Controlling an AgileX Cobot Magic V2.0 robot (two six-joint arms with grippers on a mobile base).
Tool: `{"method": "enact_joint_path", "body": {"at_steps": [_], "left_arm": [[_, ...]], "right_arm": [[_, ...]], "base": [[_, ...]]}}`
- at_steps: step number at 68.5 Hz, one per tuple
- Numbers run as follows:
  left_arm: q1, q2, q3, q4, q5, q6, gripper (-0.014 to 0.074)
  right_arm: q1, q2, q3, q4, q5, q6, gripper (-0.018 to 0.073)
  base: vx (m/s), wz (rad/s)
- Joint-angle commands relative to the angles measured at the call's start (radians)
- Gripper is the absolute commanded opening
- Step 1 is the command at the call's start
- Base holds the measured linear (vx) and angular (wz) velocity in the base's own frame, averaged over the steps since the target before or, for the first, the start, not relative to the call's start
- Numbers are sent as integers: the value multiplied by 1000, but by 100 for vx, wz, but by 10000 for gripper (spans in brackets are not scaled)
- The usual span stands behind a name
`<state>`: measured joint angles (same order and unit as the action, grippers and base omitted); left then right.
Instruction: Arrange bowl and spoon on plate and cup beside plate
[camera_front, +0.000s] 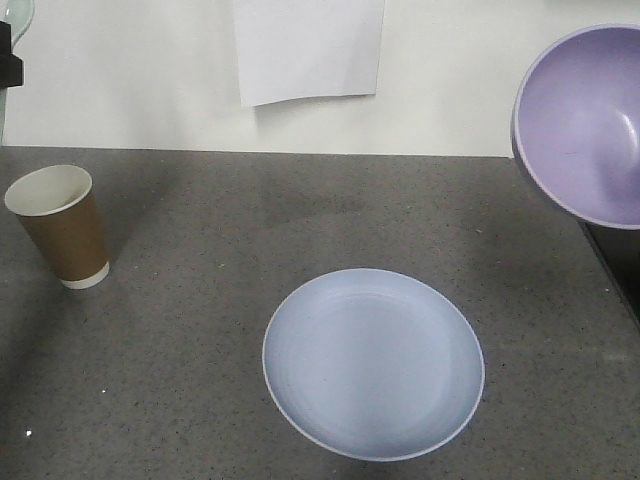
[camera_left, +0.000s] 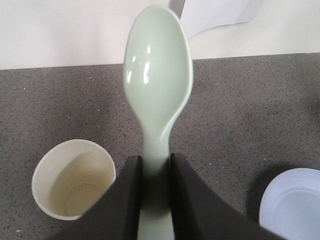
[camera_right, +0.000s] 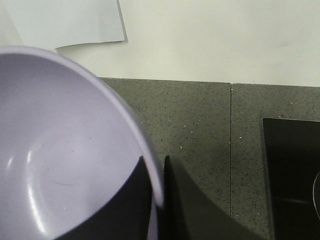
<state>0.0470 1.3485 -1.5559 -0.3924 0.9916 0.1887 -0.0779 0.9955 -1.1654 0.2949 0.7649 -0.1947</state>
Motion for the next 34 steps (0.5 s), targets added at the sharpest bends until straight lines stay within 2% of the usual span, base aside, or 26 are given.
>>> {"method": "enact_joint_path", "body": {"at_steps": [1,34], "left_arm": [[-3,-28,-25,-30,-55,1,-6],[-3,-28,-25,-30,-55,1,-6]], "right_arm": [[1,-15,-27,16,-67,-7,-11],[1,-15,-27,16,-67,-7,-11]], "base": [[0,0],[0,0]]}}
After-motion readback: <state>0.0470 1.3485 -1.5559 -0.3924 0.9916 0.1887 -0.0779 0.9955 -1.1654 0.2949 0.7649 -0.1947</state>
